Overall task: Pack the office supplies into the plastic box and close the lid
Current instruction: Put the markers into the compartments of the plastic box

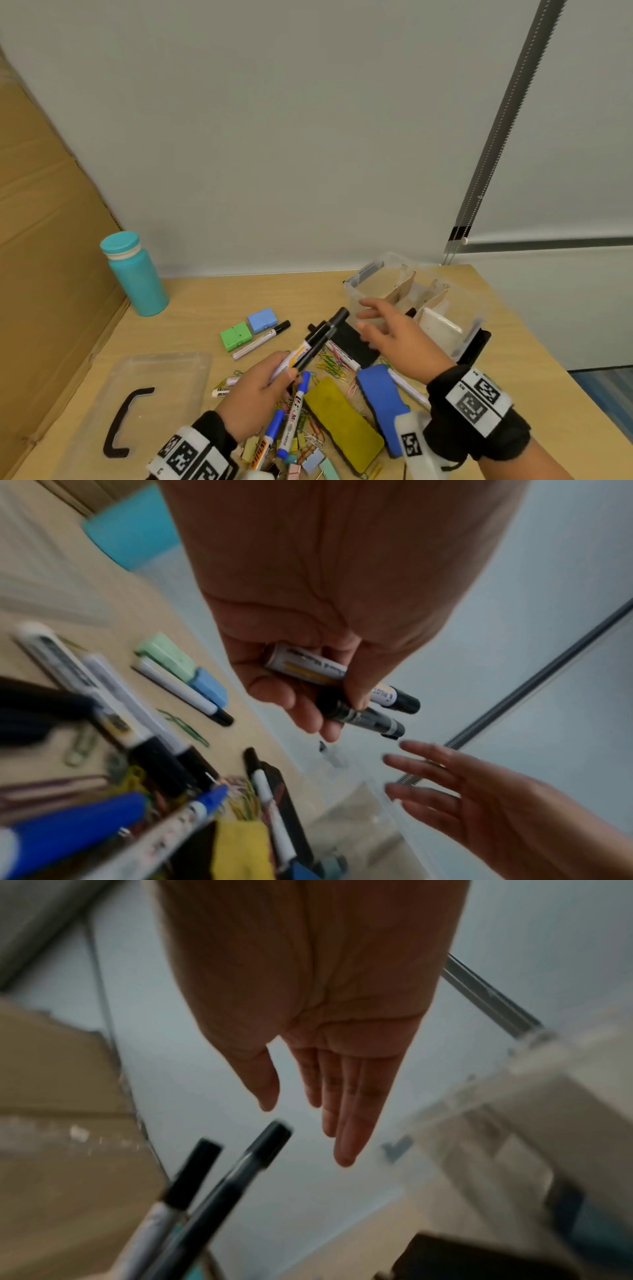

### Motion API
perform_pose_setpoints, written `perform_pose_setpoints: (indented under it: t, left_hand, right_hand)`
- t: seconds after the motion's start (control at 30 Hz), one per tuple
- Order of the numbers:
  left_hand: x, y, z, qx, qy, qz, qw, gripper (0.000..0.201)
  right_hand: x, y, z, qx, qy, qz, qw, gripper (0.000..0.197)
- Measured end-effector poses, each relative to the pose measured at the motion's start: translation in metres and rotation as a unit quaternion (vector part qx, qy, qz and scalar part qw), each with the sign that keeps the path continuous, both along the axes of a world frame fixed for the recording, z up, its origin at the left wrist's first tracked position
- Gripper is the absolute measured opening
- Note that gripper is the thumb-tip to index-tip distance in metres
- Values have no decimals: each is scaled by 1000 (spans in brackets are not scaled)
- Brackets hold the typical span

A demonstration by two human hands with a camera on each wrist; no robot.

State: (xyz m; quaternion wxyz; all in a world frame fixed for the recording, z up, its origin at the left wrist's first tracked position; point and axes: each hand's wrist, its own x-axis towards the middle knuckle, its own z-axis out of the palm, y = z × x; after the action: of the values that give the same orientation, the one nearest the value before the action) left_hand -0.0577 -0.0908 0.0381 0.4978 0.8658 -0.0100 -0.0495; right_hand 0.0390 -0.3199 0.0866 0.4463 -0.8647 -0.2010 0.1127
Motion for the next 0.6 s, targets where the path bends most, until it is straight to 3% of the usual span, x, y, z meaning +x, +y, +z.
perform_pose_setpoints:
  t: [0.1,0.2,0.3,0.4,0.6]
  left_hand:
    - [11,-23,5,10,-7,-31,999,19]
    - [17,-34,5,16,-23,-25,999,17]
    - [18,-33,5,-19,-25,15,999,21]
    - [15,-28,5,-47,-20,47,998,24]
    - [10,-20,-1,-29,-20,66,997,25]
  right_hand:
    - [-3,6,-1,157,130,3,979,37]
    - [2,-4,13,188,121,-22,974,30]
    - [26,-26,32,135,4,-119,984,29]
    - [63,-42,44,44,-109,-247,962,27]
    - [123,-27,27,-205,-10,-298,932,31]
